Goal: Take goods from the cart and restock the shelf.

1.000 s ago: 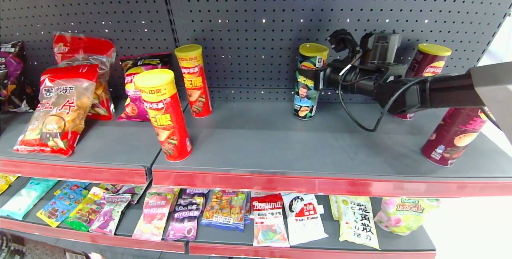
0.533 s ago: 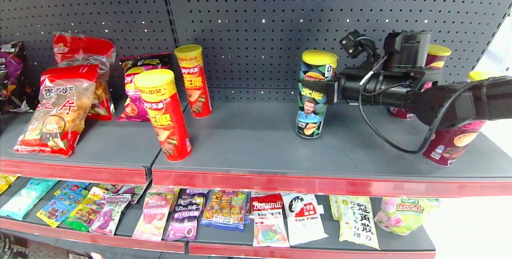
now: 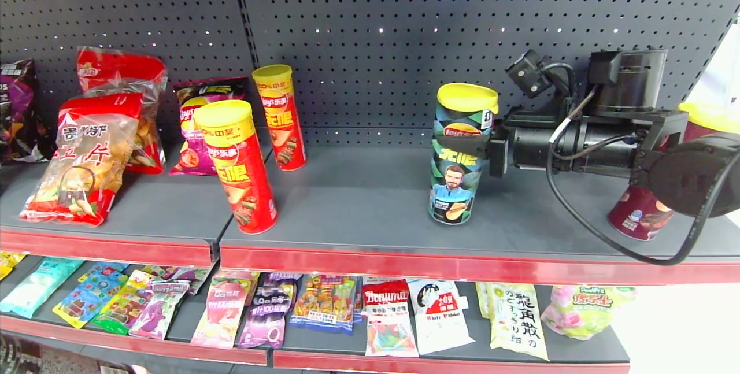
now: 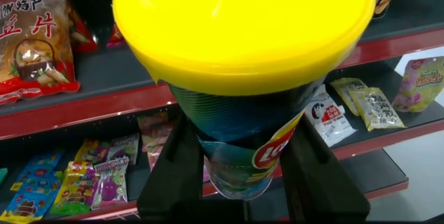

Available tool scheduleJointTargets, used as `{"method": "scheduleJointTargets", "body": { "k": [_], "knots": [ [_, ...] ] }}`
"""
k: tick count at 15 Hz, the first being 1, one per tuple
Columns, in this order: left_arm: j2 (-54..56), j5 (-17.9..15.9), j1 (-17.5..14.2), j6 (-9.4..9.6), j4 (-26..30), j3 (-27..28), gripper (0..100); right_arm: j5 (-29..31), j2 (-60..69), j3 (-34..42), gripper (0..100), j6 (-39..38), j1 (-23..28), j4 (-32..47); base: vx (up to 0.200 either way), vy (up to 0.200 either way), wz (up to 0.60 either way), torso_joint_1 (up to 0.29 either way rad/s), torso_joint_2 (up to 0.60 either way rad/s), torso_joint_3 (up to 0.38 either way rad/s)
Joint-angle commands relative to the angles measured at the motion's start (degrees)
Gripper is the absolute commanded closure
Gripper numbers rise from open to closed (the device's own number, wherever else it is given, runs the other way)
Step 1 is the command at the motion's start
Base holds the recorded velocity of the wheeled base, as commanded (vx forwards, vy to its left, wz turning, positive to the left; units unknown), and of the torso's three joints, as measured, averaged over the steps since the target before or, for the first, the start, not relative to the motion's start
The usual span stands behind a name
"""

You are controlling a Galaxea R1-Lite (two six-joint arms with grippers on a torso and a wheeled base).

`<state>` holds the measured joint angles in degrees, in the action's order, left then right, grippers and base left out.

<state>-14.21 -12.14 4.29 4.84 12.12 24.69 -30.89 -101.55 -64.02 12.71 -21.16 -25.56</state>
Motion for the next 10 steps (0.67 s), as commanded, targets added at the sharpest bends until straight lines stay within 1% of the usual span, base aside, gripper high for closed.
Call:
{"method": "scheduleJointTargets", "body": {
  "k": [1, 3, 5, 7, 10],
  "knots": [
    [0.1, 0.0, 0.0, -0.01, 0.0, -0.1, 100, -0.1, 0.7, 0.8, 100, 1.3, -0.6, 0.0, 0.0, 0.0, 0.0, 0.0, 0.0, 0.0],
    [-0.1, 0.0, 0.0, -0.01, 0.0, 0.0, 100, -2.3, 0.2, 1.4, 100, 1.3, -2.7, -0.6, 0.0, 0.0, 0.0, 0.0, 0.0, 0.0],
    [0.1, 0.0, -0.1, -0.01, 0.0, -0.1, 100, -3.7, 0.4, 2.7, 100, 1.4, -2.9, -1.3, 0.0, 0.0, 0.0, 0.0, 0.0, 0.0],
    [0.1, 0.0, -0.1, -0.01, 0.0, -0.1, 100, -6.8, 0.3, 3.3, 100, 1.8, -2.6, -1.4, 0.0, 0.0, 0.0, 0.0, 0.0, 0.0],
    [0.1, 0.0, 0.0, -0.01, 0.0, -0.1, 100, -7.0, 0.0, 3.6, 100, 2.2, -1.9, -1.5, 0.0, 0.0, 0.0, 0.0, 0.0, 0.0]
  ]
}}
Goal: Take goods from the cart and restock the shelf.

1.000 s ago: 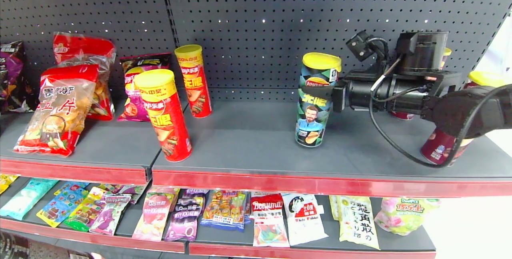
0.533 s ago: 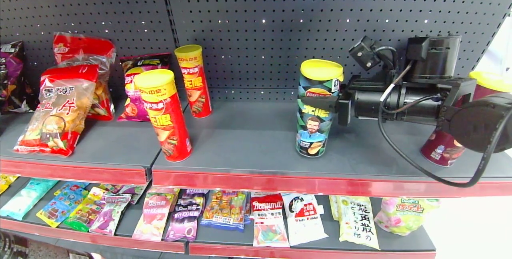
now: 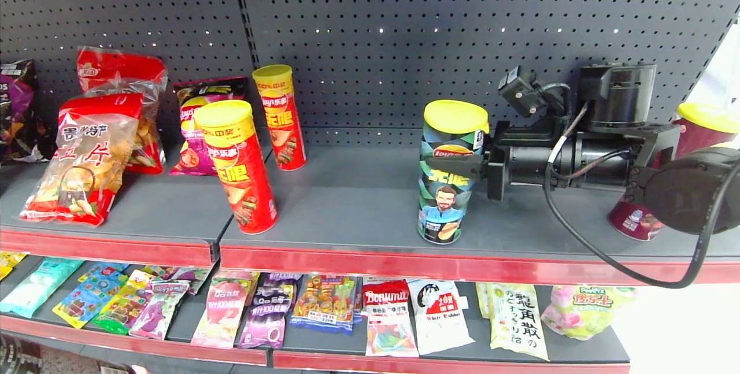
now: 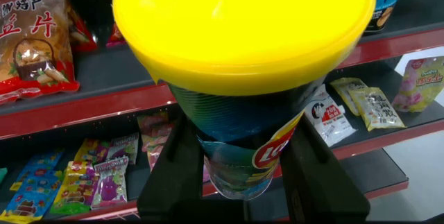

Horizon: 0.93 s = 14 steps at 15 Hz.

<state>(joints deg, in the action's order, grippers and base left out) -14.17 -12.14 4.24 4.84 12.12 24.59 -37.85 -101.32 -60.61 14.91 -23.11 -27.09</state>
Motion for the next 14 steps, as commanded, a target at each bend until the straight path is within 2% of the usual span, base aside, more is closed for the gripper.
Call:
{"method": "scheduleJointTargets", "body": {
  "k": [1, 5, 14],
  "knots": [
    [0.0, 0.0, 0.0, -0.01, 0.0, 0.0, 100, -0.1, -0.4, 0.1, 100, 0.0, 0.1, 0.0, 0.0, 0.0, 0.0, 0.0, 0.0, 0.0],
    [0.1, 0.0, 0.1, -0.01, 0.0, 0.0, 100, -0.1, -2.1, 0.1, 100, -0.1, 0.2, -3.5, 0.0, 0.0, 0.0, 0.0, 0.0, 0.0],
    [-0.1, 0.0, 0.1, -0.01, 0.0, -0.1, 100, -0.9, -1.8, 2.1, 100, -0.3, 0.2, -3.6, 0.0, 0.0, 0.0, 0.0, 0.0, 0.0]
  ]
}}
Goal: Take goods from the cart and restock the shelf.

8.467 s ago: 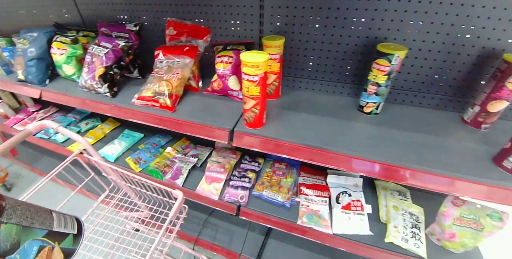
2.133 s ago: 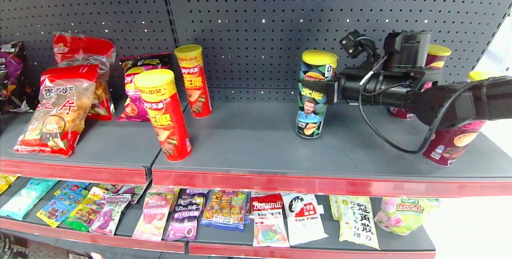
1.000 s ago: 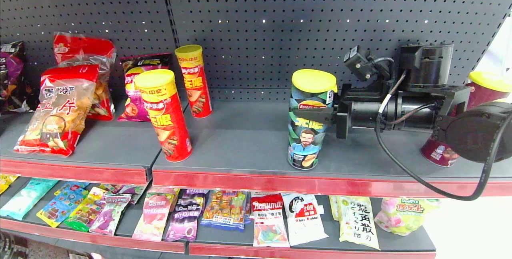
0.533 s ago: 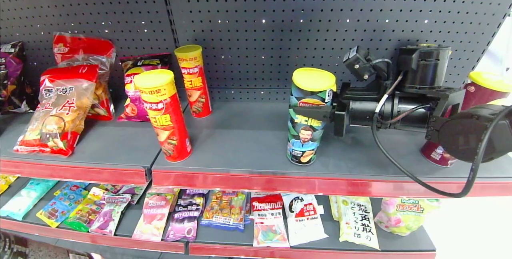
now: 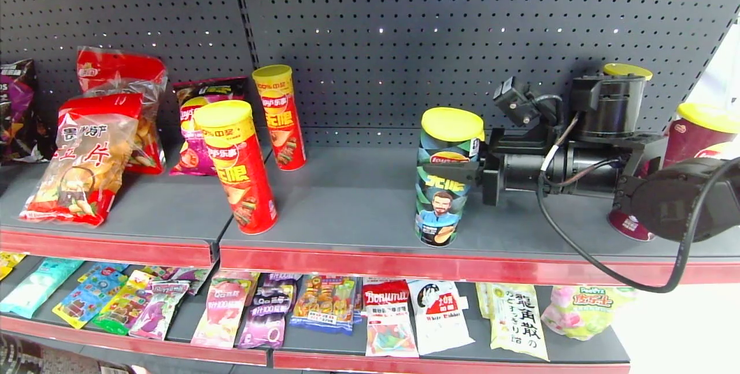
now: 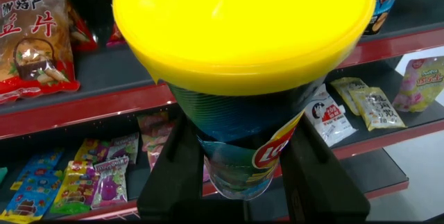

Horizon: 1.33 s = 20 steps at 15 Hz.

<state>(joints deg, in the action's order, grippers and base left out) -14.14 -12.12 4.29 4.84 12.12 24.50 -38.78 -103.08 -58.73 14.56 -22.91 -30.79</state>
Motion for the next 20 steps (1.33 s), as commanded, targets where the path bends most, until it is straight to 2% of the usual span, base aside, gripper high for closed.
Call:
{"method": "scheduleJointTargets", "body": {
  "k": [1, 12, 13, 17, 20],
  "knots": [
    [0.0, 0.0, 0.0, -0.01, 0.0, 0.0, 100, -0.4, 0.1, 0.6, 100, 0.0, -0.1, 0.1, 0.0, 0.0, 0.0, 0.0, 0.0, 0.0],
    [-0.2, -0.2, 0.0, -0.01, 0.1, -0.2, 100, -0.7, -0.4, 1.6, 100, 0.3, 0.0, 0.1, 0.0, 0.0, 0.0, 0.0, 0.0, 0.0],
    [-0.2, -0.2, 0.0, -0.01, 0.1, -0.2, 100, -0.7, -0.5, 1.6, 0, 0.3, 0.0, 0.1, 0.0, 0.0, 0.0, 0.0, 0.0, 0.0],
    [0.0, -0.1, 0.0, -0.01, 0.2, -0.2, 100, -0.5, -0.1, 1.7, 0, -0.1, 0.0, 0.1, 0.0, 0.0, 0.0, 0.0, 0.0, 0.0],
    [0.0, -0.1, 0.0, -0.01, 0.1, -0.1, 100, 0.1, 1.0, 2.8, 0, -0.1, 2.0, 0.0, 0.0, 0.0, 0.0, 0.0, 0.0, 0.0]
  ]
}}
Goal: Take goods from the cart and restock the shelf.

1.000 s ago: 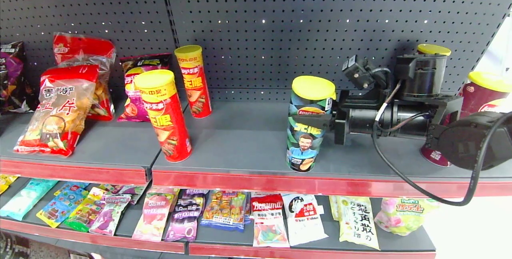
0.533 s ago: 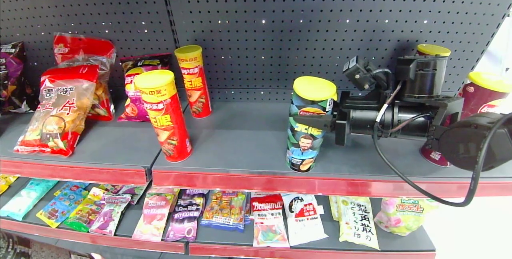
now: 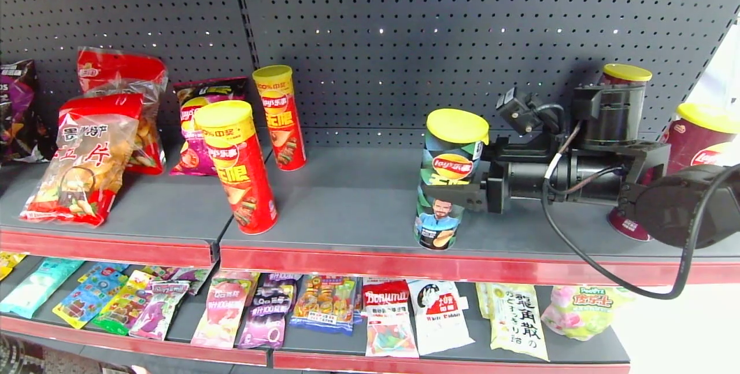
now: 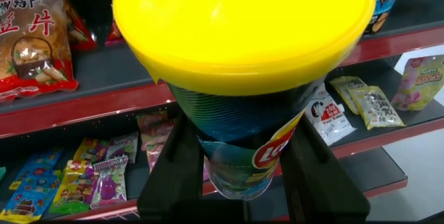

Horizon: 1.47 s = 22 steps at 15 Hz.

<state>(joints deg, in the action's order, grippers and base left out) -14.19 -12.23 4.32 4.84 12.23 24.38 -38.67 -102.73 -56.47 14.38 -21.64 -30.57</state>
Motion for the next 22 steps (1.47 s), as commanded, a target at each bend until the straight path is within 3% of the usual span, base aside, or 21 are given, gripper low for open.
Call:
{"method": "scheduleJointTargets", "body": {
  "k": [1, 10, 12, 14, 16, 17, 19, 22],
  "knots": [
    [0.0, 0.0, 0.0, -0.01, 0.0, 0.1, 100, 0.0, 0.7, 0.6, 0, 0.0, 0.7, -0.2, 0.0, 0.0, 0.0, 0.0, 0.0, 0.0],
    [-0.3, -2.3, 0.0, -0.01, -0.1, -1.8, 100, 5.4, 23.5, 24.7, 0, -0.5, 6.2, -0.1, 0.0, 0.0, 0.0, 0.0, 0.0, 0.0],
    [-1.0, -2.4, 0.0, -0.01, -0.1, -1.7, 100, 10.5, 33.5, 32.1, 0, -0.6, 6.2, -0.1, 0.0, 0.0, 0.0, 0.0, 0.0, 0.0],
    [-3.0, -2.5, 0.0, -0.01, -0.2, -1.2, 100, 23.0, 51.9, 42.9, 0, -4.7, 7.4, 0.8, 0.0, 0.0, 0.0, 0.0, 0.0, 0.0],
    [-6.3, -3.9, 0.0, -0.01, -0.5, 0.3, 100, 36.0, 64.2, 48.6, 0, -12.2, 10.8, 1.6, 0.0, 0.0, 0.0, 0.0, 0.0, 0.0],
    [-7.8, -4.9, 0.0, -0.01, -0.5, 1.1, 100, 39.5, 68.4, 50.4, 0, -13.8, 12.0, 3.0, 0.0, 0.0, 0.0, 0.0, 0.0, 0.0],
    [-12.0, -7.2, 0.0, -0.01, -1.4, 2.8, 100, 41.3, 82.6, 55.9, 0, -13.5, 12.6, 13.4, 0.0, 0.0, 0.0, 0.0, 0.0, 0.0],
    [-15.2, -9.0, 0.0, -0.01, -5.9, 2.4, 100, 41.4, 96.9, 53.0, 0, -13.3, 11.9, 34.9, 0.0, 0.0, 0.0, 0.0, 0.0, 0.0]
  ]
}}
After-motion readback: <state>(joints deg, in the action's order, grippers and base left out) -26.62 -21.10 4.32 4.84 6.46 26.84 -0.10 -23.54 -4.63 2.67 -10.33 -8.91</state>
